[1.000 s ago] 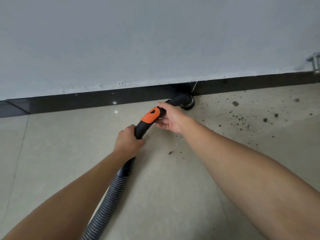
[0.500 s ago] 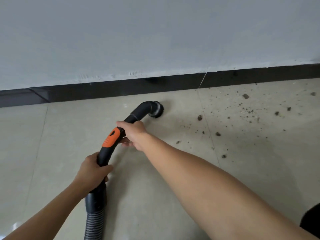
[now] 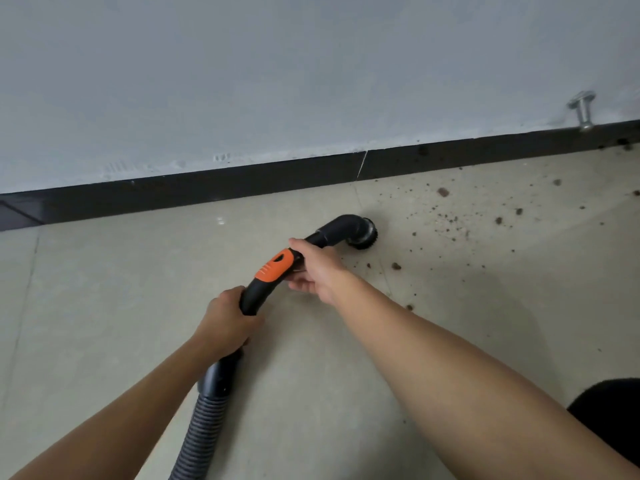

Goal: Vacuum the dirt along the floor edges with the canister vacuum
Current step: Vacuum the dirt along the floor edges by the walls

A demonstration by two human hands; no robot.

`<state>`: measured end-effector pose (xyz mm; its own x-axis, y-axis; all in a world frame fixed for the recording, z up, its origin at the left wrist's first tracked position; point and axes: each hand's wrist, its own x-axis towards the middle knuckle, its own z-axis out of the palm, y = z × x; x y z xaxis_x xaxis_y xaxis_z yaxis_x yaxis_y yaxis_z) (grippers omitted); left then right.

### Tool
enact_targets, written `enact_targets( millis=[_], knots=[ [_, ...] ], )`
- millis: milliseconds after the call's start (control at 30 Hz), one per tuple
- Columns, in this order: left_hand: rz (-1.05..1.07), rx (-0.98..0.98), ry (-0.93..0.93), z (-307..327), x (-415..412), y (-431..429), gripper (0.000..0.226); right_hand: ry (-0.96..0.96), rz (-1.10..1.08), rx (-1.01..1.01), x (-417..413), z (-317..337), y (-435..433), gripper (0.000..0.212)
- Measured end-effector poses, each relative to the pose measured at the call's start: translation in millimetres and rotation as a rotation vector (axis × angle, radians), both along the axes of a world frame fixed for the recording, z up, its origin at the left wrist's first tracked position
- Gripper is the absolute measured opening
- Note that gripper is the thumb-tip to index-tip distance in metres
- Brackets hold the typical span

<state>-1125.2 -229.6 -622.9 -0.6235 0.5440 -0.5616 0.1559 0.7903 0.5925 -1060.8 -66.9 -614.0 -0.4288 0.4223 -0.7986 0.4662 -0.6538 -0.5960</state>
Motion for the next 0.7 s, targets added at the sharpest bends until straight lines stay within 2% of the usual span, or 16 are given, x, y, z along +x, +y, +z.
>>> enact_targets(
  millis=[167,267,400,567,700],
  knots=[
    [0.133,-0.039,0.046,8.8,-18.0,-71.5,0.016,0.059,0.142,-0.041,-43.9,-0.4,-64.2,0.019],
    [0.122,-0.065,0.03,10.0,-10.0,-93.9,0.016,0.064,0.157,-0.056,-38.6,-6.0,-88.9,0.018],
    [0.021,-0.036,-0.003,3.2,4.2,-66.7,0.016,0.013,0.053,-0.028,-1.3,-3.7,-65.2,0.019],
    [-0.135,0.01,-0.012,-3.4,18.3,-3.3,0.012,-0.06,-0.114,0.037,38.2,1.7,-14.2,0.037],
    [-0.236,0.019,-0.018,-6.4,27.1,19.0,0.012,-0.074,-0.233,0.057,58.9,-5.1,0.6,0.041]
  ],
)
